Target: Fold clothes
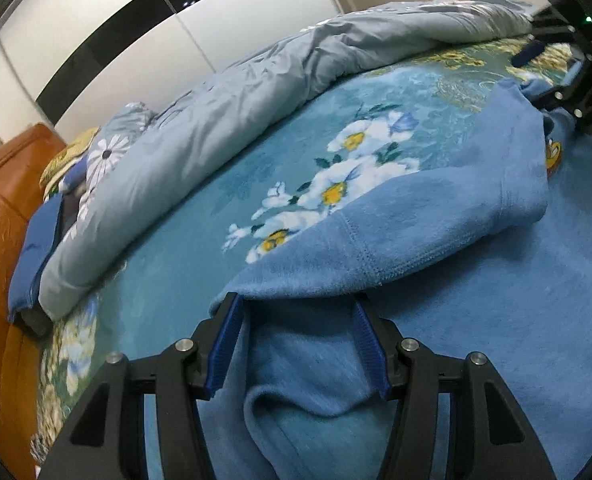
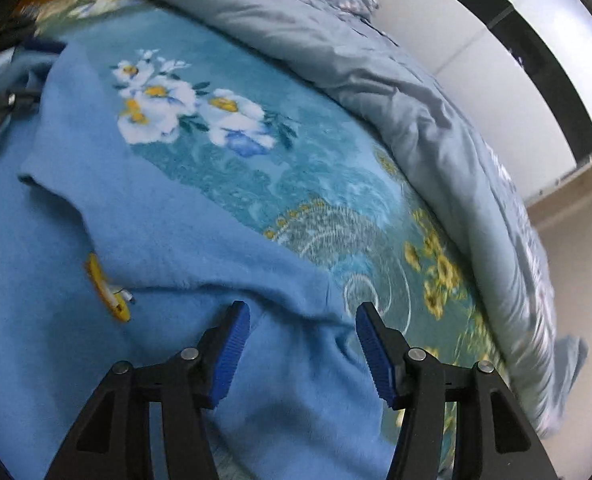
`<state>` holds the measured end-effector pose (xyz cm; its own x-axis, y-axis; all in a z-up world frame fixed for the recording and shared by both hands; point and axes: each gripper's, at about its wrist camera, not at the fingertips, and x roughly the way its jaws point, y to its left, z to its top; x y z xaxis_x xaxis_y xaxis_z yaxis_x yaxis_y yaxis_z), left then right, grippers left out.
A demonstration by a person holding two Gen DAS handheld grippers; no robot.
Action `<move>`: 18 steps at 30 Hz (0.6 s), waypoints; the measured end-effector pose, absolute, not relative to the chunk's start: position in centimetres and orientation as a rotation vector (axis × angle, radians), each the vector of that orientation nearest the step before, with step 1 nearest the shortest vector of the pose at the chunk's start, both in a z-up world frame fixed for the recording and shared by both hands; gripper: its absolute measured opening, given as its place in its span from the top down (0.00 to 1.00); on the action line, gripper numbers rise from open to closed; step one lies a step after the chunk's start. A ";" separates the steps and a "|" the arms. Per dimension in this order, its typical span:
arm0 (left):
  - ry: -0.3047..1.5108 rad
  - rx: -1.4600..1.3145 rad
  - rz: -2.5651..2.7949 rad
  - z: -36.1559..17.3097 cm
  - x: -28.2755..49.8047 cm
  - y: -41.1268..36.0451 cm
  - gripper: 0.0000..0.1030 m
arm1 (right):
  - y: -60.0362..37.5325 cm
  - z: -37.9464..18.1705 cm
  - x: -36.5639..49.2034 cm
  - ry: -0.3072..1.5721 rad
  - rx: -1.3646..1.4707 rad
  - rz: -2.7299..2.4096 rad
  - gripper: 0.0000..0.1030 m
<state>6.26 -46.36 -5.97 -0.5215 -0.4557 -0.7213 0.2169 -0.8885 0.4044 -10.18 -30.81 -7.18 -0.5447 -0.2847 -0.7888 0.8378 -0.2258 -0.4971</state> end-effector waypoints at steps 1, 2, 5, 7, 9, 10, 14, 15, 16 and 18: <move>-0.384 1.256 -2.423 -6.0 6.2 -46.4 0.44 | -31.0 -7.3 -10.2 1.255 0.703 -1.854 0.43; -0.387 1.249 -2.437 -6.0 6.1 -46.4 0.45 | -31.2 -7.3 -10.1 1.253 0.695 -1.842 0.44; -0.346 1.215 -2.509 -5.4 6.2 -46.7 0.53 | -31.6 -7.4 -9.8 1.248 0.672 -1.807 0.49; -0.292 1.201 -2.550 -5.0 6.1 -47.1 0.62 | -31.8 -7.4 -9.7 1.238 0.669 -1.786 0.74; -0.223 1.190 -2.590 -4.6 6.0 -47.7 0.79 | -31.9 -7.3 -10.0 1.208 0.700 -1.773 0.91; -0.176 1.187 -2.606 -4.5 5.7 -48.1 0.83 | -31.9 -7.2 -10.4 1.180 0.724 -1.772 0.96; 0.030 1.144 -2.626 -3.8 4.7 -50.2 0.90 | -32.0 -5.7 -13.2 0.962 0.829 -1.826 0.96; 0.083 1.136 -2.622 -3.7 4.4 -50.8 0.90 | -32.0 -5.3 -14.0 0.901 0.849 -1.851 0.96; 0.134 1.135 -2.613 -3.8 4.0 -51.5 0.90 | -32.1 -5.2 -14.8 0.849 0.873 -1.869 0.96; 0.234 1.130 -2.593 -4.0 3.1 -52.9 0.90 | -32.4 -5.1 -16.4 0.754 0.936 -1.896 0.96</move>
